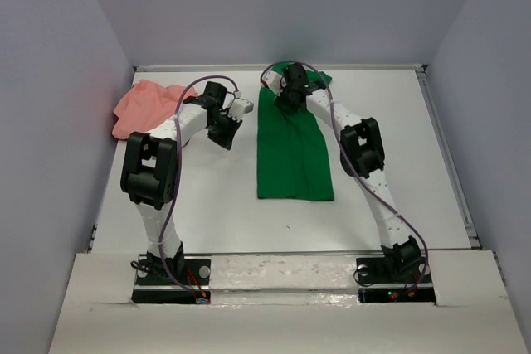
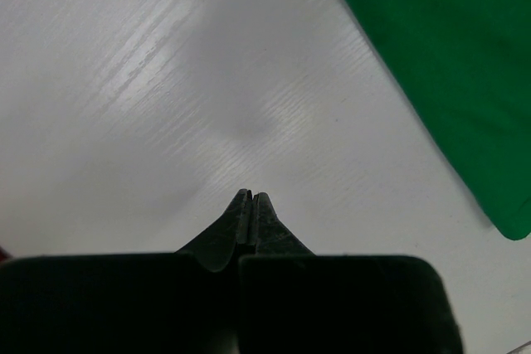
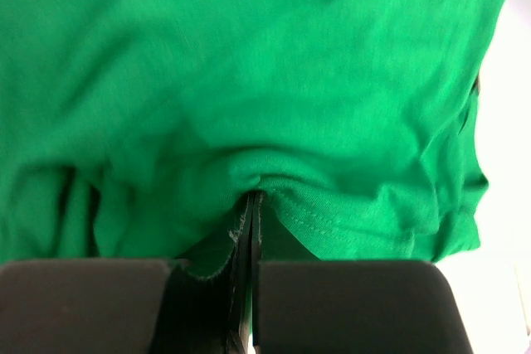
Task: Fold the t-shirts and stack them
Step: Fold the tshirt
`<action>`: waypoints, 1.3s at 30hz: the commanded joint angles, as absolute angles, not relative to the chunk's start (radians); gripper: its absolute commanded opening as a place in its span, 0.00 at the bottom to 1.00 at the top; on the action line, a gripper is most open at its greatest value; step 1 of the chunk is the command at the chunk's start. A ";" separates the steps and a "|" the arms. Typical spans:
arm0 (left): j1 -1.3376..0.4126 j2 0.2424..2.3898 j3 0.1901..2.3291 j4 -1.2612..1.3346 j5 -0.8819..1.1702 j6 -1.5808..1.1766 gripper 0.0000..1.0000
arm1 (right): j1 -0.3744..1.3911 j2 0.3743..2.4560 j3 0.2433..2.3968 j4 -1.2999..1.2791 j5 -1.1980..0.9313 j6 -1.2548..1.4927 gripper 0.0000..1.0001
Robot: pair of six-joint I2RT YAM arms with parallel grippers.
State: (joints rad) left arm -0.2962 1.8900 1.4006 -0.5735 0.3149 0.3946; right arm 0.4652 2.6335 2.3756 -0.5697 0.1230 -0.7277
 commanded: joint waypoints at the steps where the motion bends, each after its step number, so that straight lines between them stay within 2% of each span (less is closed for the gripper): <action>1: -0.295 1.864 1.427 -0.603 0.342 0.391 0.00 | 0.385 2.632 2.276 -0.733 0.127 -0.683 0.00; 12: -0.295 1.864 1.417 -0.603 0.348 0.391 0.00 | 0.259 2.732 2.479 -0.764 0.118 -0.661 0.00; 21: -0.293 1.894 1.419 -0.601 0.359 0.390 0.00 | 0.250 2.754 2.485 -0.603 0.150 -0.704 0.00; 26: -0.295 1.910 1.454 -0.617 0.368 0.393 0.00 | 0.250 2.602 2.375 -0.603 0.080 -0.663 0.00; 29: -0.295 1.899 1.474 -0.615 0.383 0.396 0.00 | 0.250 2.493 2.238 -0.585 0.051 -0.646 0.00; 31: -0.296 1.876 1.486 -0.609 0.408 0.403 0.00 | 0.250 2.342 2.142 -0.549 0.067 -0.641 0.00; 32: -0.296 1.870 1.493 -0.609 0.414 0.408 0.00 | 0.250 2.341 2.113 -0.532 0.080 -0.638 0.01; 33: -0.298 1.856 1.511 -0.609 0.414 0.408 0.00 | 0.250 2.271 2.085 -0.503 0.092 -0.634 0.21; 35: -0.299 1.841 1.529 -0.615 0.434 0.422 0.00 | 0.250 2.203 2.012 -0.459 0.139 -0.618 0.44; 36: -0.301 1.832 1.538 -0.614 0.440 0.426 0.00 | 0.250 2.141 1.991 -0.442 0.176 -0.606 0.68; 37: -0.302 1.816 1.560 -0.614 0.443 0.426 0.00 | 0.250 2.114 1.971 -0.440 0.190 -0.603 0.76; 39: -0.310 1.806 1.589 -0.632 0.465 0.446 0.00 | 0.250 2.063 1.912 -0.440 0.224 -0.589 0.79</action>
